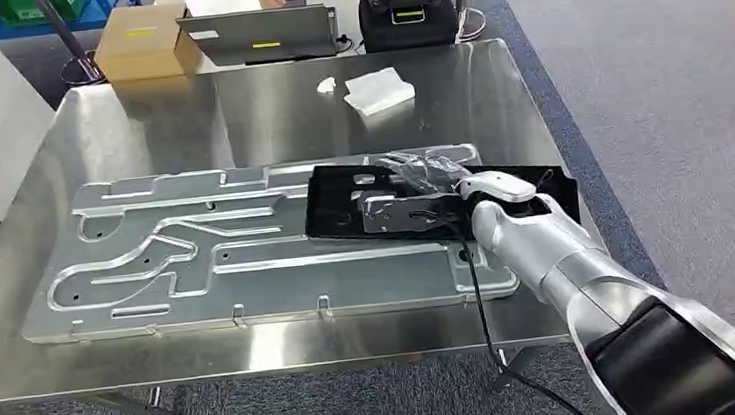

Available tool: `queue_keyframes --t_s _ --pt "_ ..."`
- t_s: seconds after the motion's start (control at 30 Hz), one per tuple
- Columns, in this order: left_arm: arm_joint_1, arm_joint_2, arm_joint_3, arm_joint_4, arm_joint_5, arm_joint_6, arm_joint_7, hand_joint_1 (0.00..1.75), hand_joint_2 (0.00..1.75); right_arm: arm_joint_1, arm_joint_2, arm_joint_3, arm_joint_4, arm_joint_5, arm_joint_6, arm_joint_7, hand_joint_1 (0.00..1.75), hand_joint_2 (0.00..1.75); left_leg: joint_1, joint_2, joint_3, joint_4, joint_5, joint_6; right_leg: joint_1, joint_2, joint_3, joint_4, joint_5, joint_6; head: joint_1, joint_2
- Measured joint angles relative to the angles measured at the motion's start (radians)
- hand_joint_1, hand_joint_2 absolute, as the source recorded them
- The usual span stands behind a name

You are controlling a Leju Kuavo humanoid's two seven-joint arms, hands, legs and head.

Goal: Take the parts from the cabinet and place them on the table.

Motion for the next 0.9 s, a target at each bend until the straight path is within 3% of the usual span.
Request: queue_keyframes --t_s 0.03,0.07,0.13,0.17,0.2,0.23,0.3,0.33,0.37,0.4,0.43,0.47,0.5,0.53,0.57,0.6,0.67,0.7,0.73,0.77,0.8,0.83,0.87,0.9 --pt "-0.003 -0.001 0.000 0.000 0.001 0.000 0.000 0.00 0.00 -0.001 0.003 0.000 0.000 -0.001 0.000 0.000 0.00 0.00 -0.008 -0.002 0.042 -0.064 -0.043 -0.003 0.005 0.001 -0.016 0.010 0.004 0.006 0.000 0.000" --pt "-0.004 -0.001 0.000 0.000 0.001 0.001 0.000 0.00 0.00 0.001 0.008 0.000 0.000 -0.002 0.002 0.001 0.00 0.00 -0.011 -0.006 0.030 -0.059 -0.035 0.025 0.007 0.002 -0.016 0.013 0.011 0.014 0.001 0.000" --pt "-0.003 -0.001 0.000 0.000 0.002 0.003 -0.001 0.00 0.00 0.000 0.016 0.000 0.001 -0.003 0.003 0.001 0.00 0.00 -0.016 -0.006 0.024 -0.060 -0.032 0.039 0.006 0.002 -0.018 0.010 0.026 0.026 0.001 0.001" --pt "-0.003 -0.001 0.000 0.000 0.005 0.005 -0.001 0.00 0.00 0.002 0.016 0.000 0.003 -0.003 0.005 0.003 0.00 0.00 -0.014 -0.006 0.017 -0.064 -0.022 0.051 0.006 0.002 -0.020 0.009 0.035 0.033 0.001 0.000" --pt "-0.005 -0.001 0.000 0.000 0.011 0.006 -0.001 0.00 0.00 0.001 0.016 0.000 0.004 -0.004 0.006 0.003 0.00 0.00 -0.009 -0.001 0.011 -0.066 -0.009 0.065 -0.002 0.004 -0.027 0.017 0.016 0.037 0.002 0.000" --pt "-0.005 0.000 0.000 0.000 0.014 0.008 0.000 0.00 0.00 0.001 0.016 0.000 0.005 -0.005 0.006 0.003 0.00 0.00 -0.010 -0.001 -0.002 -0.066 0.001 0.074 -0.001 0.005 -0.041 0.048 -0.035 0.040 0.003 0.000" --pt "-0.005 0.000 0.000 0.000 0.016 0.010 0.005 0.00 0.00 0.001 0.018 0.000 0.006 -0.006 0.003 0.005 0.00 0.00 -0.013 -0.001 -0.031 -0.066 0.025 0.081 -0.001 0.006 -0.083 0.202 -0.160 0.046 0.003 0.000" --pt "-0.005 0.000 0.000 0.000 0.015 0.011 0.008 0.00 0.00 0.002 0.018 0.000 0.008 -0.006 0.000 0.007 0.00 0.00 -0.015 -0.001 -0.046 -0.065 0.036 0.082 -0.001 0.006 -0.100 0.279 -0.196 0.047 0.003 0.000" --pt "-0.005 0.000 0.000 0.000 0.015 0.011 0.011 0.00 0.00 0.004 0.018 0.000 0.009 -0.007 -0.003 0.009 0.00 0.00 -0.016 -0.001 -0.059 -0.065 0.046 0.082 -0.001 0.006 -0.102 0.324 -0.201 0.047 0.002 0.000" --pt "-0.006 0.000 0.000 0.000 0.015 0.013 0.015 0.00 0.00 0.006 0.019 0.000 0.009 -0.007 -0.006 0.011 0.00 0.00 -0.018 -0.001 -0.073 -0.064 0.057 0.081 -0.001 0.007 -0.086 0.330 -0.181 0.045 0.002 0.000" --pt "-0.007 0.000 0.000 0.000 0.015 0.015 0.017 0.00 0.00 0.006 0.021 0.000 0.009 -0.010 -0.010 0.013 0.00 0.00 -0.020 -0.001 -0.088 -0.064 0.068 0.080 0.000 0.008 -0.051 0.298 -0.147 0.039 0.002 0.000" --pt "-0.008 0.000 0.000 0.000 0.015 0.016 0.018 0.00 0.00 0.005 0.023 0.000 0.009 -0.011 -0.014 0.013 0.00 0.00 -0.023 -0.001 -0.102 -0.064 0.080 0.078 0.002 0.010 0.007 0.227 -0.115 0.030 0.002 0.000" --pt "-0.009 0.000 0.000 0.000 0.015 0.018 0.018 0.00 0.00 0.003 0.026 0.000 0.007 -0.015 -0.017 0.013 0.00 0.00 -0.023 -0.002 -0.110 -0.064 0.091 0.076 0.009 0.014 0.082 0.131 -0.109 0.016 0.002 0.000" --pt "-0.010 -0.002 0.000 0.000 0.015 0.018 0.016 0.00 0.00 0.002 0.029 -0.001 0.003 -0.021 -0.019 0.011 0.00 0.00 -0.023 -0.002 -0.115 -0.063 0.097 0.072 0.013 0.017 0.141 0.051 -0.143 0.002 0.002 0.000" --pt "-0.011 -0.002 0.000 0.000 0.014 0.018 0.012 0.00 0.00 0.000 0.032 -0.003 -0.003 -0.028 -0.024 0.006 0.00 0.00 -0.025 -0.001 -0.118 -0.064 0.105 0.065 0.017 0.016 0.168 -0.008 -0.160 0.003 0.002 0.000" --pt "-0.011 -0.002 0.000 0.000 0.014 0.018 0.008 0.00 0.00 0.000 0.032 -0.005 -0.003 -0.033 -0.027 0.001 0.00 0.00 -0.020 0.000 -0.117 -0.073 0.118 0.057 0.021 0.015 0.160 0.002 -0.146 0.005 0.003 0.000" --pt "-0.008 -0.002 0.000 0.000 0.012 0.016 0.001 0.00 0.00 0.003 0.030 -0.009 -0.003 -0.043 -0.034 -0.008 0.00 0.00 -0.015 -0.001 -0.117 -0.087 0.142 0.045 0.026 0.015 0.153 -0.011 -0.129 -0.005 0.002 0.000" --pt "-0.007 -0.002 0.000 0.000 0.011 0.016 -0.003 0.00 0.00 0.009 0.027 -0.012 -0.003 -0.047 -0.037 -0.013 0.00 0.00 -0.020 -0.002 -0.124 -0.089 0.140 0.040 0.011 0.009 0.152 -0.030 -0.108 -0.013 0.003 0.000" --pt "-0.004 -0.002 0.000 0.000 0.010 0.016 -0.003 0.00 0.00 0.014 0.026 -0.015 -0.003 -0.049 -0.040 -0.019 0.00 0.00 -0.018 -0.001 -0.135 -0.073 0.099 0.037 0.013 0.004 0.140 -0.037 -0.091 -0.017 0.003 0.000" --pt "-0.002 -0.002 0.000 0.000 0.008 0.015 -0.003 0.00 0.00 0.017 0.025 -0.018 -0.003 -0.052 -0.045 -0.024 0.00 0.00 -0.017 -0.001 -0.148 -0.021 0.032 0.037 0.014 0.004 0.124 -0.036 -0.078 -0.024 0.003 0.000" --pt "-0.002 -0.002 -0.001 0.000 0.005 0.013 -0.003 0.00 0.00 0.023 0.024 -0.019 -0.003 -0.055 -0.051 -0.027 0.00 0.00 -0.015 -0.001 -0.164 0.055 -0.032 0.034 0.015 0.004 0.107 -0.035 -0.065 -0.026 0.002 0.000" --pt "-0.003 -0.002 -0.003 0.000 -0.004 0.012 -0.002 0.00 0.00 0.033 0.021 -0.019 -0.003 -0.057 -0.055 -0.032 0.00 0.00 -0.014 -0.001 -0.179 0.135 -0.075 0.030 0.017 0.004 0.091 -0.033 -0.053 -0.026 0.002 0.000" --pt "-0.004 -0.002 -0.004 0.000 -0.007 0.011 0.001 0.00 0.00 0.044 0.018 -0.021 -0.003 -0.058 -0.059 -0.035 0.00 0.00 -0.014 -0.001 -0.185 0.195 -0.088 0.026 0.017 0.003 0.074 -0.031 -0.041 -0.025 0.002 0.000" --pt "-0.004 -0.002 -0.006 0.000 -0.009 0.010 0.002 0.00 0.00 0.056 0.017 -0.022 -0.003 -0.058 -0.063 -0.037 0.00 0.00 -0.014 -0.001 -0.177 0.225 -0.071 0.023 0.016 0.002 0.054 -0.027 -0.029 -0.023 0.002 0.000"
